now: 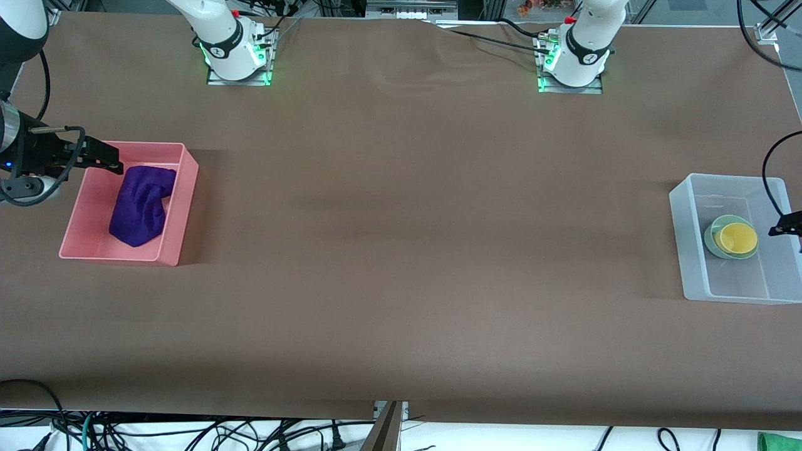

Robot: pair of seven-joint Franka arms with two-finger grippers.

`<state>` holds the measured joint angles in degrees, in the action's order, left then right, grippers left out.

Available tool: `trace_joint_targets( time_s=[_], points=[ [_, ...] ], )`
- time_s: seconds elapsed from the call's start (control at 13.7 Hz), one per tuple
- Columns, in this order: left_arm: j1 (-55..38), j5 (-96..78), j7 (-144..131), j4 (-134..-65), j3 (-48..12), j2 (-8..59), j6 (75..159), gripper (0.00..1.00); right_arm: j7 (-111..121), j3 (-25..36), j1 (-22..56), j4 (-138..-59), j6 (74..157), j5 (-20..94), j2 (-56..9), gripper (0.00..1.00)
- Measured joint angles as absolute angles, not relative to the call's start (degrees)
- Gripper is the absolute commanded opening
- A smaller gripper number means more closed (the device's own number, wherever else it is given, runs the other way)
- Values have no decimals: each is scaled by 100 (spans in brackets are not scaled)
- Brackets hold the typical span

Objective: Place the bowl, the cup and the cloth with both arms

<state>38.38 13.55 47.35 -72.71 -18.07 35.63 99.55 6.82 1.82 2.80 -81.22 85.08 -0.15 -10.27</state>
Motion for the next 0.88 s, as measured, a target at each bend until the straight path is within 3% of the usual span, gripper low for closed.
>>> trace_joint_targets(
  time_s=[0.29,0.66,0.8,0.88],
  points=[
    [3517,1353,3014,-7280,-2446,2744,9322,100,682,176,286,-8118,8514,-15,-1029,100],
    [3023,1351,727,-7318,-3091,2215,8541,100,682,154,306,-8116,8515,-15,-1031,100],
    [2723,1274,345,-7422,-3036,2009,8476,100,682,154,306,-8115,8516,-15,-1031,100],
    [2423,1106,306,-7559,-2730,1863,8451,100,682,154,305,-8115,8516,-15,-1032,100]
  ],
)
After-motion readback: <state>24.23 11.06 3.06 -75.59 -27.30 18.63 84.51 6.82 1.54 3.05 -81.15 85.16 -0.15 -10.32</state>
